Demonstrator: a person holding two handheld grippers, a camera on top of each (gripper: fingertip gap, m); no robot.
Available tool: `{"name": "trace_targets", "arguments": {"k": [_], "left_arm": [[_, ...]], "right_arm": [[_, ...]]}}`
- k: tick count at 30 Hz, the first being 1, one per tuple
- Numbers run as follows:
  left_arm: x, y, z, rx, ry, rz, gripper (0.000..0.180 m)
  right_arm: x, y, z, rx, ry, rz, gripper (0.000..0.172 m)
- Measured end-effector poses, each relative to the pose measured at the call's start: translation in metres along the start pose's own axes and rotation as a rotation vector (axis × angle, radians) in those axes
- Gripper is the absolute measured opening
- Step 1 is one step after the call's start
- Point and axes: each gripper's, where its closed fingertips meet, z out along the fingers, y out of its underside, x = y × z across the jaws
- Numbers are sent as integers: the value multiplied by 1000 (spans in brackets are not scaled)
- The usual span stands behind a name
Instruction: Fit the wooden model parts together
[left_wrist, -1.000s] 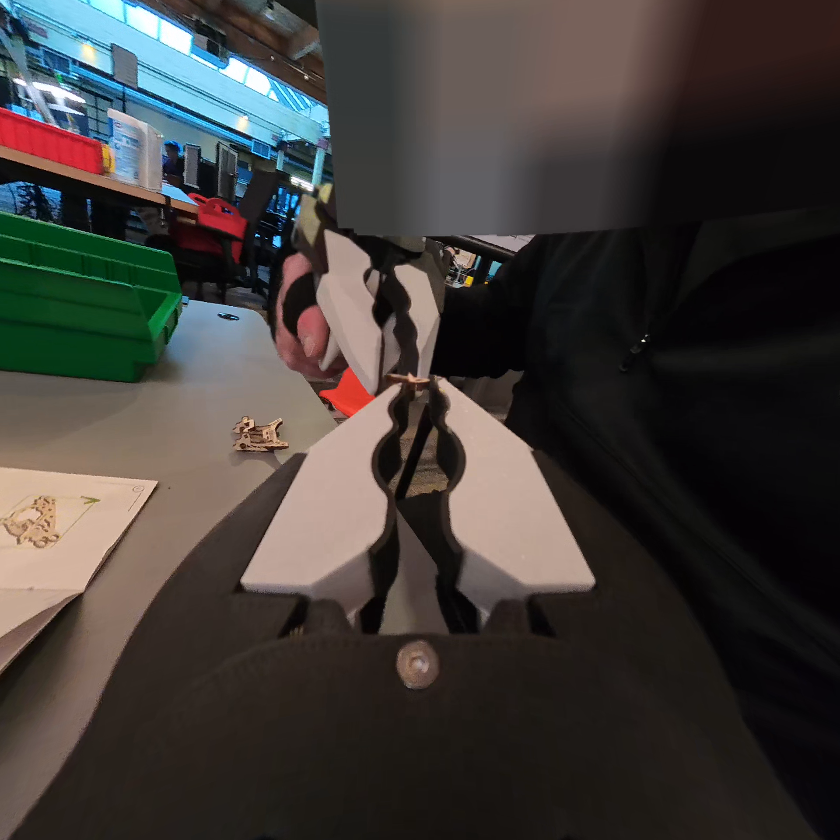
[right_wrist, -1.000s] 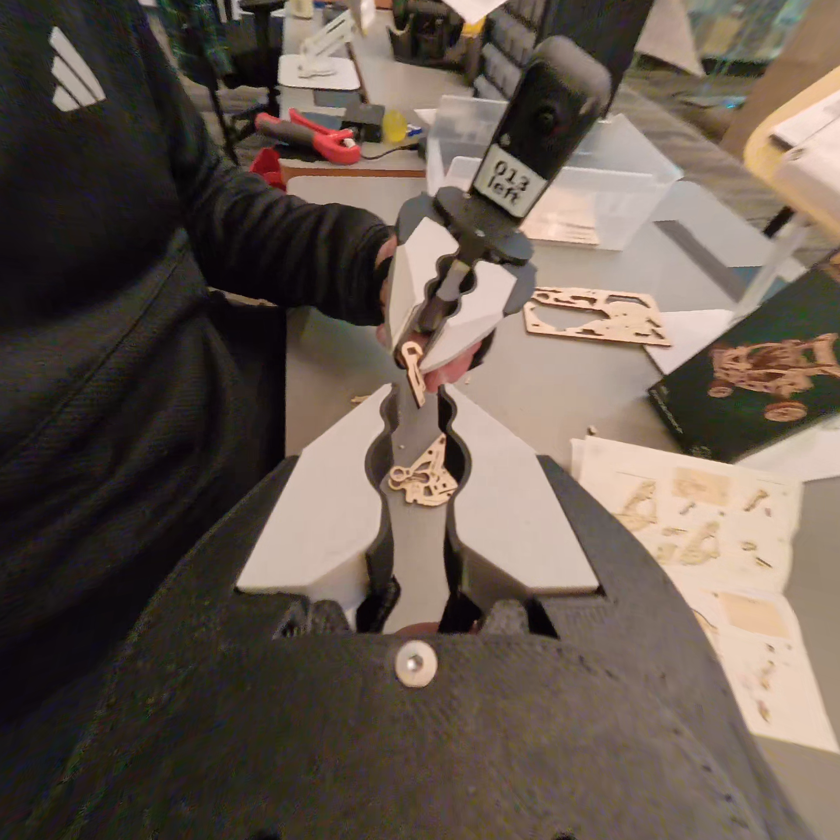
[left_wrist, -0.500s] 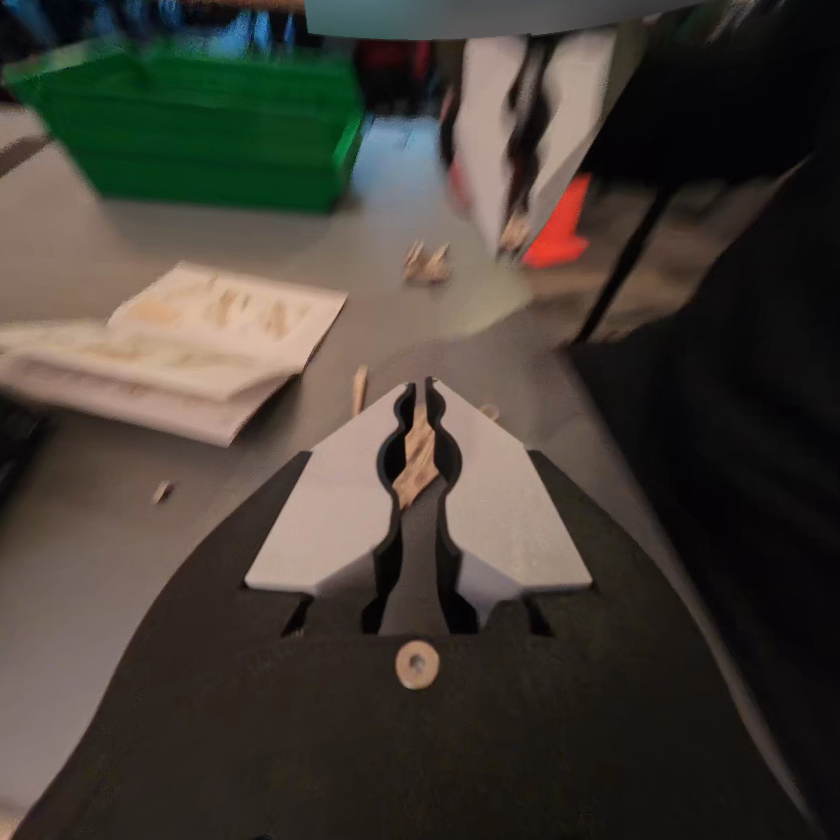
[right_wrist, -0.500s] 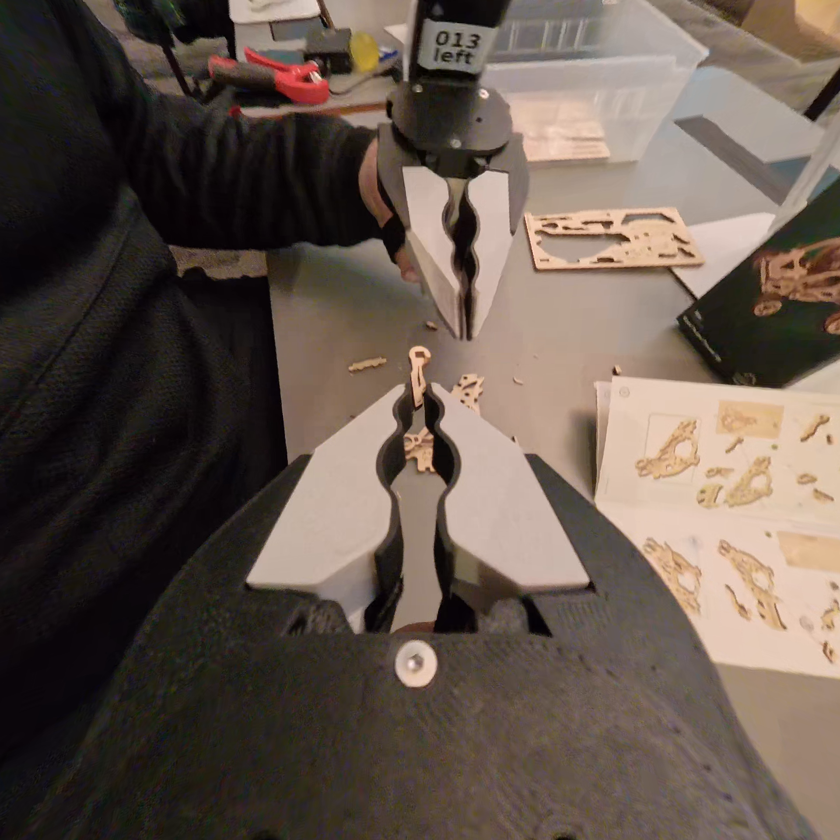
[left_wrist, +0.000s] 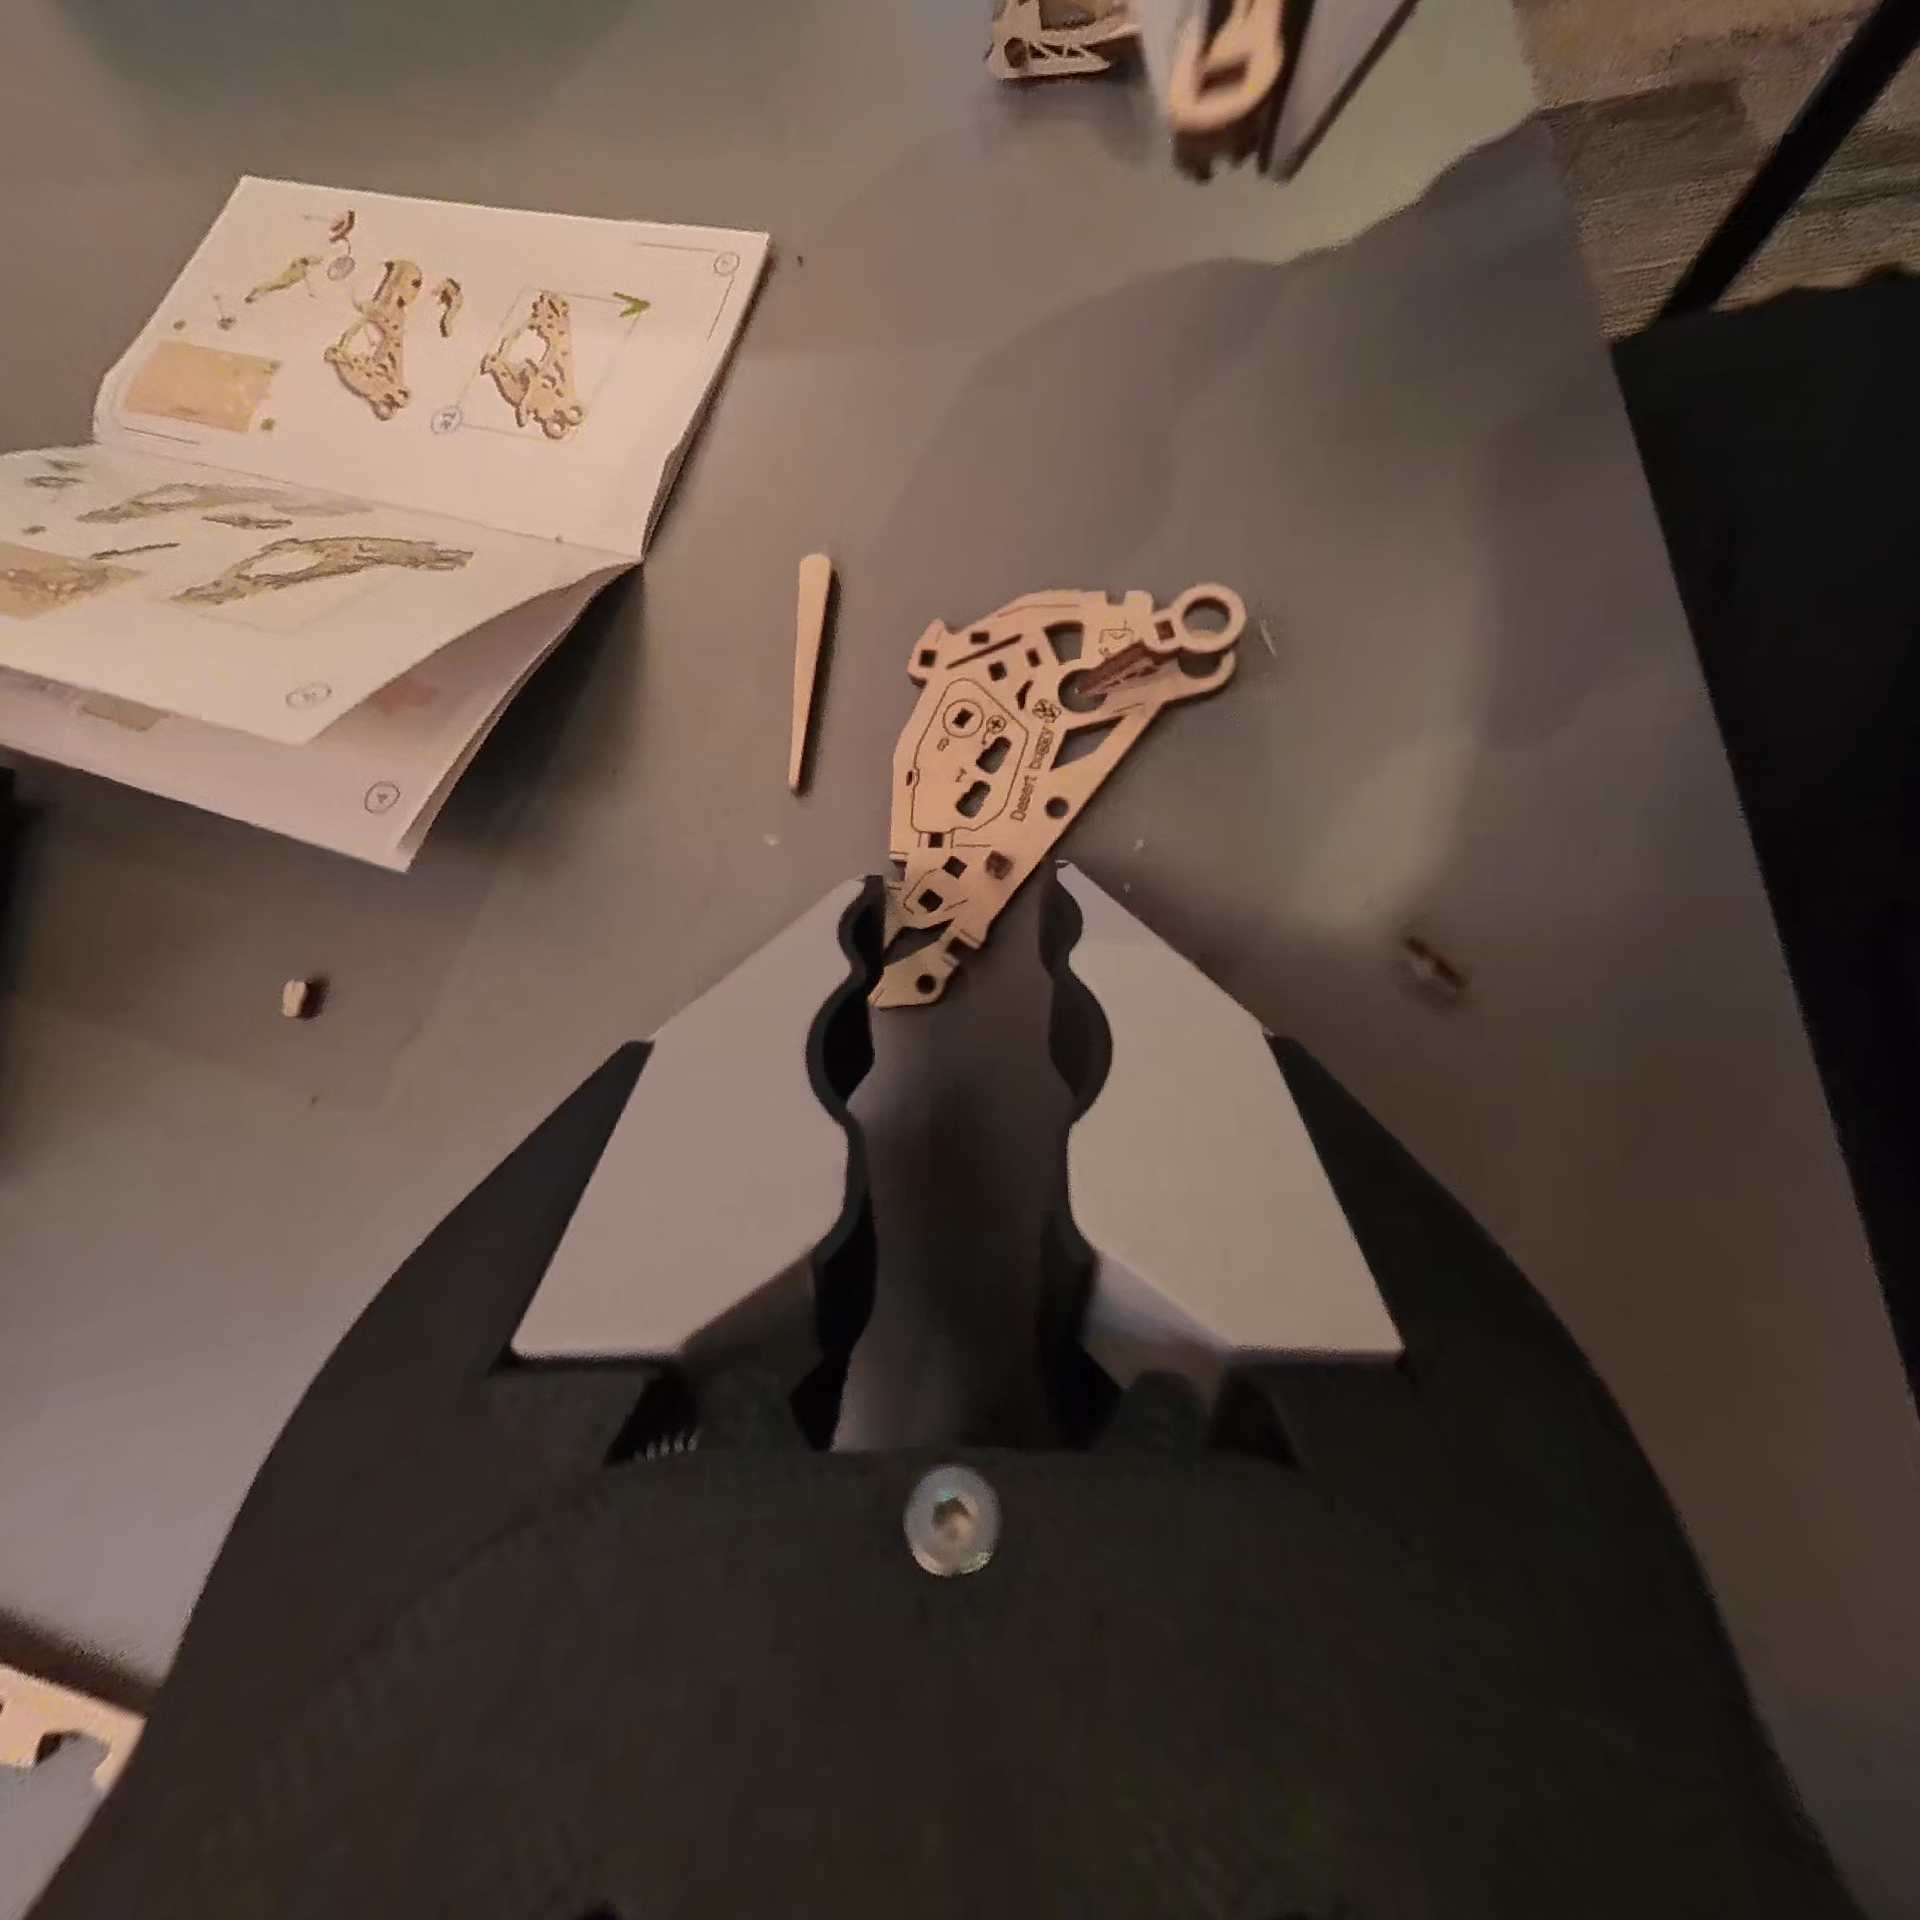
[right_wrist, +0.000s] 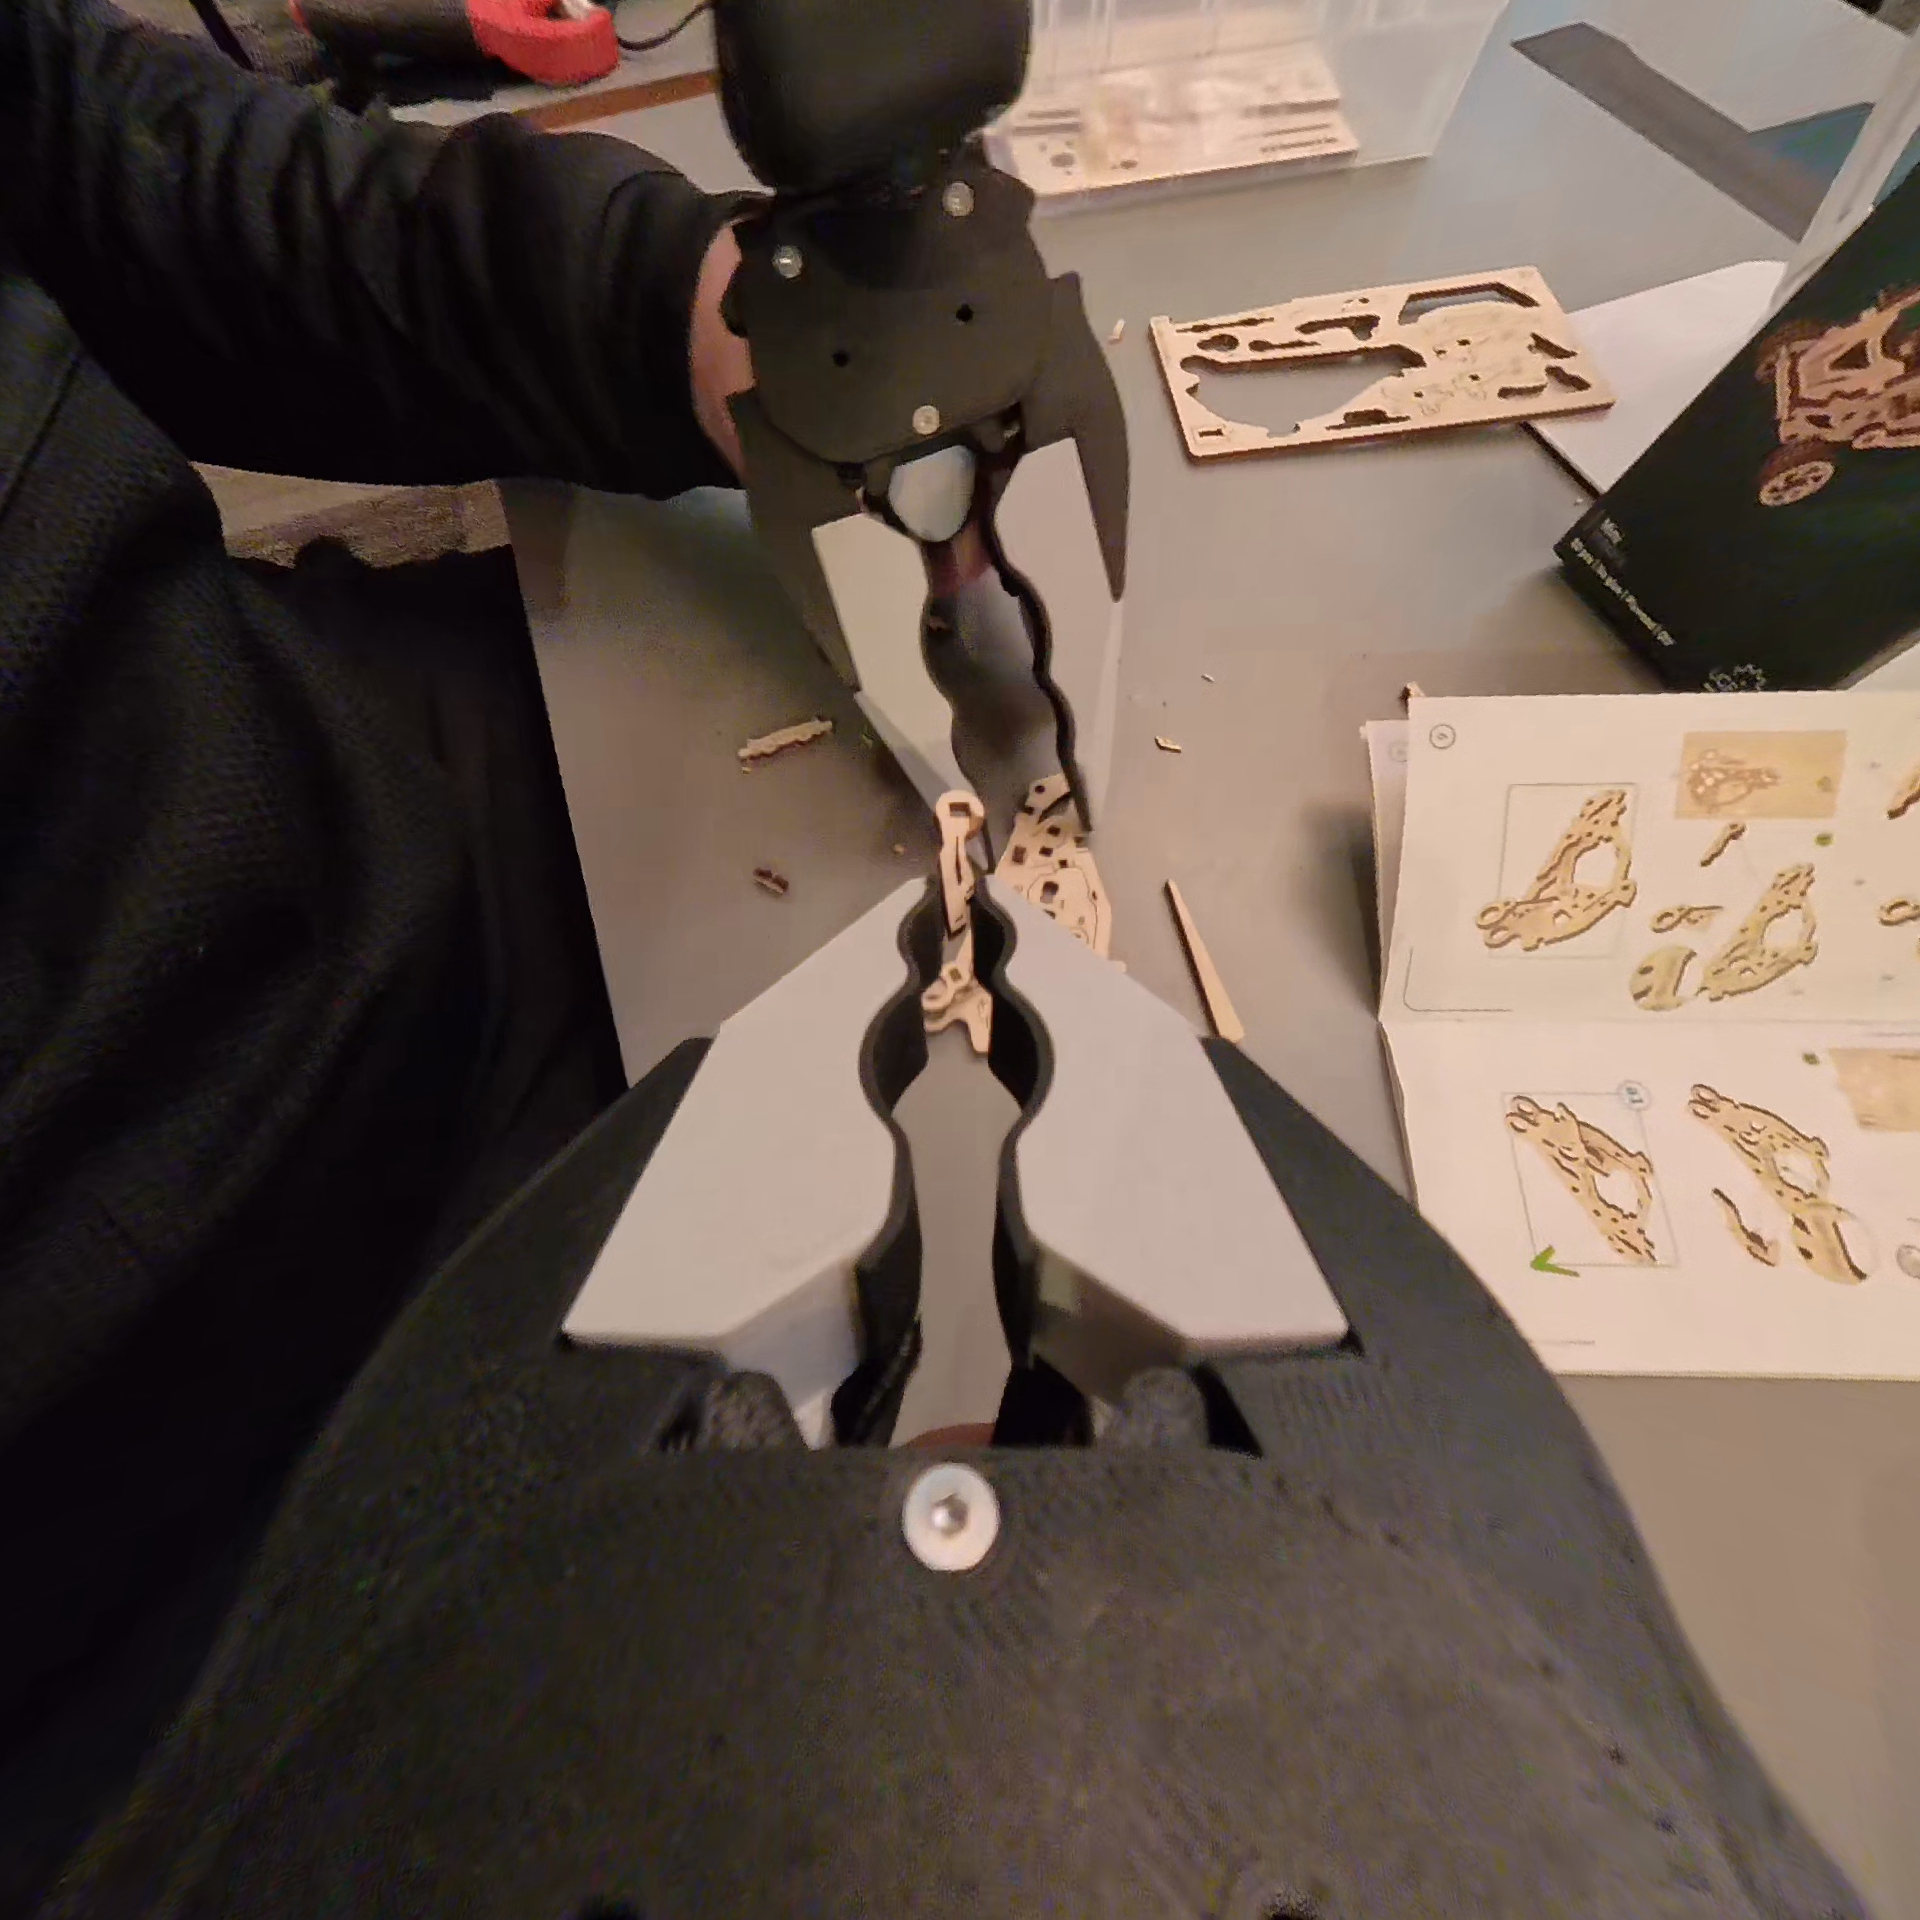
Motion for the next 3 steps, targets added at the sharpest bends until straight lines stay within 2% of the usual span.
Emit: {"name": "trace_targets", "arguments": {"k": [1, 3], "left_arm": [[-2, -3, 3, -10, -41, -13, 27], [1, -11, 11, -17, -83, -83, 25]], "right_arm": [[2, 1, 0, -4, 6, 5, 2], [7, 5, 1, -22, 28, 21, 2]]}}
